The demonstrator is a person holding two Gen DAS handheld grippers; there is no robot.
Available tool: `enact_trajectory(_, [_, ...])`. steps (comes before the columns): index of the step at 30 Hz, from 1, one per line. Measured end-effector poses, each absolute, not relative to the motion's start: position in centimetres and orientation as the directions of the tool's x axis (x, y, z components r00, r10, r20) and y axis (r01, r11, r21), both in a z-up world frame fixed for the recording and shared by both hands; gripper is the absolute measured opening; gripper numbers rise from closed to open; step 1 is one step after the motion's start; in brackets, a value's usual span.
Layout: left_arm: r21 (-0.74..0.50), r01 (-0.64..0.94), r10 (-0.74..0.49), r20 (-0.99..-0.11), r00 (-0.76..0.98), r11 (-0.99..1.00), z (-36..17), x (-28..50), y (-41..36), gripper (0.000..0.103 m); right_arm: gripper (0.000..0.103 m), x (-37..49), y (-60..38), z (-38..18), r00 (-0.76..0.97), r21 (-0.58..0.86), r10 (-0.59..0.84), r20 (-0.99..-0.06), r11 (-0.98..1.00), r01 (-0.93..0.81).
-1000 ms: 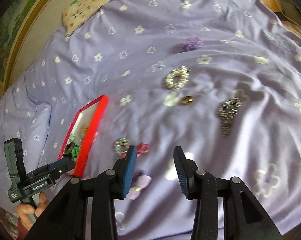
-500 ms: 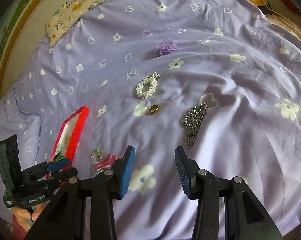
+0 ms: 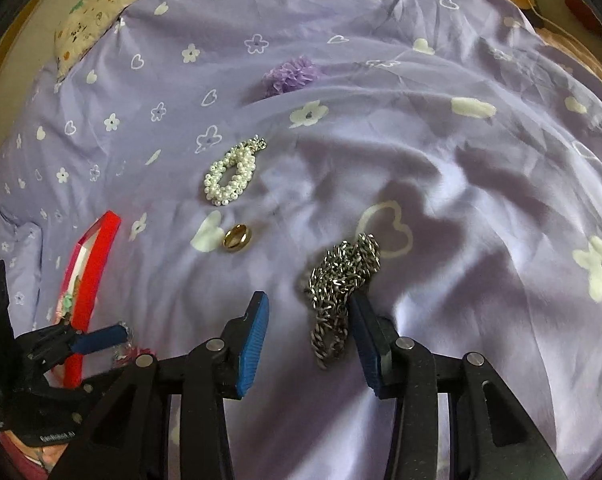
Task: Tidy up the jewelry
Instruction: 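Grasp the red hair clip with the left tool while the right tool grasps the silver chain, then carry the red clip with the left tool while the right tool carries the chain over the box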
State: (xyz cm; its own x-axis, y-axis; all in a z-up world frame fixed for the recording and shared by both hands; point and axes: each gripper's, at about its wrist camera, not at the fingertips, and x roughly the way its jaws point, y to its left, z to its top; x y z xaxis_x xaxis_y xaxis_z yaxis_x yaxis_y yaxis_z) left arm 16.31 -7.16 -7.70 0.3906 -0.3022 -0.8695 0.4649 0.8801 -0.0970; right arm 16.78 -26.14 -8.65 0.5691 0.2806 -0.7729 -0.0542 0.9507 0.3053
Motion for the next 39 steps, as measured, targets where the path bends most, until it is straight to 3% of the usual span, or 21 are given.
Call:
enact_trajectory(1, [-0.097,0.467,-0.302,-0.872,0.386,0.879,-7.8,16.4,-7.3,0.047,0.044,16.8,-26.0,-8.7,0.57,0.3,0.277,-0.773,0.952,-0.056])
enact_trajectory(3, [-0.111,0.475,-0.315,-0.872,0.376,0.873,-8.1,16.5,-7.5,0.033,0.041,16.9,-25.8,-8.8,0.576,0.277,0.259,-0.775,0.959,-0.058])
enact_trajectory(4, [-0.119,0.48,-0.323,-0.871,0.369,0.869,-8.2,16.5,-7.6,0.025,0.033,16.8,-25.6,-8.8,0.581,0.254,0.239,-0.778,0.965,-0.056])
enact_trajectory(6, [-0.115,0.48,-0.323,-0.868,0.378,0.87,-8.1,16.5,-7.6,0.024,0.015,16.9,-25.8,-8.9,0.59,0.233,0.212,-0.779,0.972,-0.041])
enact_trajectory(9, [-0.109,0.478,-0.321,-0.863,0.39,0.872,-7.8,16.3,-7.4,0.024,0.008,16.8,-26.5,-8.8,0.597,0.265,0.229,-0.769,0.964,-0.029])
enact_trajectory(25, [-0.224,0.345,-0.383,-0.769,0.512,0.912,-2.7,14.0,-1.3,0.024,0.007,14.2,-23.6,-3.5,0.65,0.376,0.382,-0.657,0.913,-0.157])
enact_trajectory(39, [-0.268,0.183,-0.323,-0.733,0.598,0.946,-1.0,11.2,6.9,0.024,0.007,12.6,-16.0,0.1,0.616,0.397,0.517,-0.595,0.855,-0.334])
